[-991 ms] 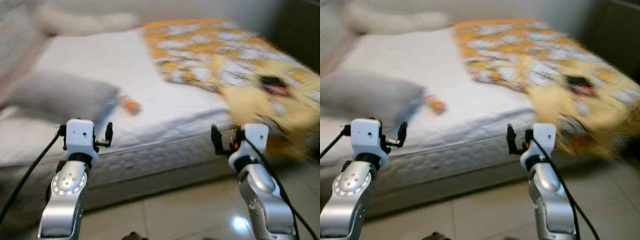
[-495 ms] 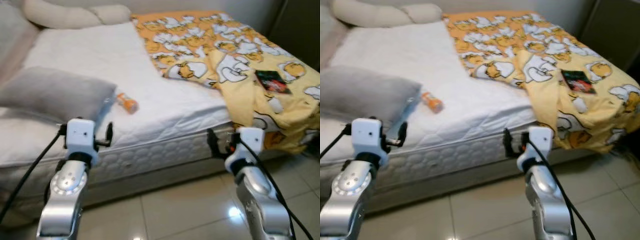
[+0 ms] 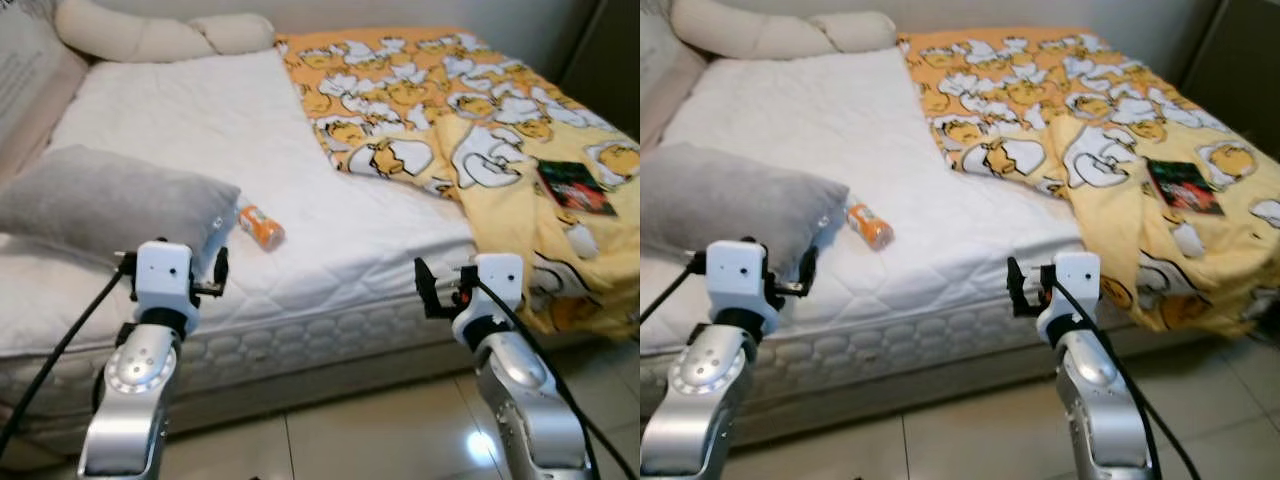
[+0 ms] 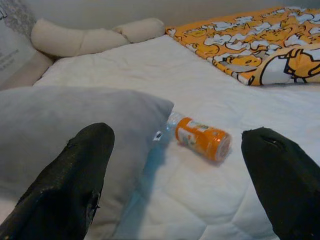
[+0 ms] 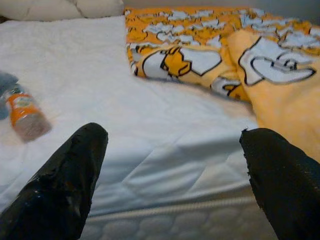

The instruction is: Clean up the room

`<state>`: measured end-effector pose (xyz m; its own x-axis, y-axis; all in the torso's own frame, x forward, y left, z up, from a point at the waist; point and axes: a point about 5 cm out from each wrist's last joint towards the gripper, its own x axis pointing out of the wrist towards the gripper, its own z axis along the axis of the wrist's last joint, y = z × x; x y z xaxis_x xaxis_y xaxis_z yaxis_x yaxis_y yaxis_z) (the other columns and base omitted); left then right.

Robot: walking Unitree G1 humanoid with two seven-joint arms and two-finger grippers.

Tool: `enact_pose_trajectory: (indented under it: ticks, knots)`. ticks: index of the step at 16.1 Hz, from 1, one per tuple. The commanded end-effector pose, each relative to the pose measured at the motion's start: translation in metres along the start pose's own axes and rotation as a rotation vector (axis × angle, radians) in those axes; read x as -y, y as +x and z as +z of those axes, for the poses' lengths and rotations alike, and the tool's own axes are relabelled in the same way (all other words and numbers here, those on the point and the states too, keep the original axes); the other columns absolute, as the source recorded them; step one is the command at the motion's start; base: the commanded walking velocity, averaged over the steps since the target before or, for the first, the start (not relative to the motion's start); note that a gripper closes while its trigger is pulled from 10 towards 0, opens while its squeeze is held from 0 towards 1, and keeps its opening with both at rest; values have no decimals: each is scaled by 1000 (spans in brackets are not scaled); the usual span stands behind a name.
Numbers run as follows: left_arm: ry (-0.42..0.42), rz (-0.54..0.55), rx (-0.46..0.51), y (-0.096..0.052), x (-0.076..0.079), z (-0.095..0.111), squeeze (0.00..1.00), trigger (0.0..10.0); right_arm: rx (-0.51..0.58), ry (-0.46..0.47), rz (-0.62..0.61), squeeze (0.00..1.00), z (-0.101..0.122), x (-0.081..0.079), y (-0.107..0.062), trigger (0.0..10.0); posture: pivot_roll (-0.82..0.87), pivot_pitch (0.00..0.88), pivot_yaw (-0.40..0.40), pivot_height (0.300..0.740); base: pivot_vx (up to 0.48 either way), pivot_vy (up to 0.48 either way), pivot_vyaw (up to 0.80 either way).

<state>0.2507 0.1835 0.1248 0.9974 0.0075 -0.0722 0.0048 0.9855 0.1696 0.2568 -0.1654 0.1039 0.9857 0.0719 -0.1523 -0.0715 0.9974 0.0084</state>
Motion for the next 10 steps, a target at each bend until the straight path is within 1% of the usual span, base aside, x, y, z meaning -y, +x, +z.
enact_pose_trajectory:
  ticks: [1,3,5,8,10]
  knots:
    - [2,-16,9,1,5,3,12,10000,3,-8,-17,0,2,6,0,10000,-68,0,10,740,341,0,800]
    - [3,-18,11,1,5,3,16,10000,4,-7,-12,0,2,6,1,10000,-67,0,10,740,343,0,800]
    - [5,-26,13,1,6,3,12,10000,4,4,-24,0,2,8,2,10000,-69,0,10,740,345,0,0]
    - [8,-37,15,1,8,3,20,10000,7,-14,-20,0,3,9,3,10000,-72,0,12,740,340,0,0]
    - [10,-41,15,0,9,3,16,10000,5,-39,10,0,4,7,5,10000,-69,0,11,740,341,0,0]
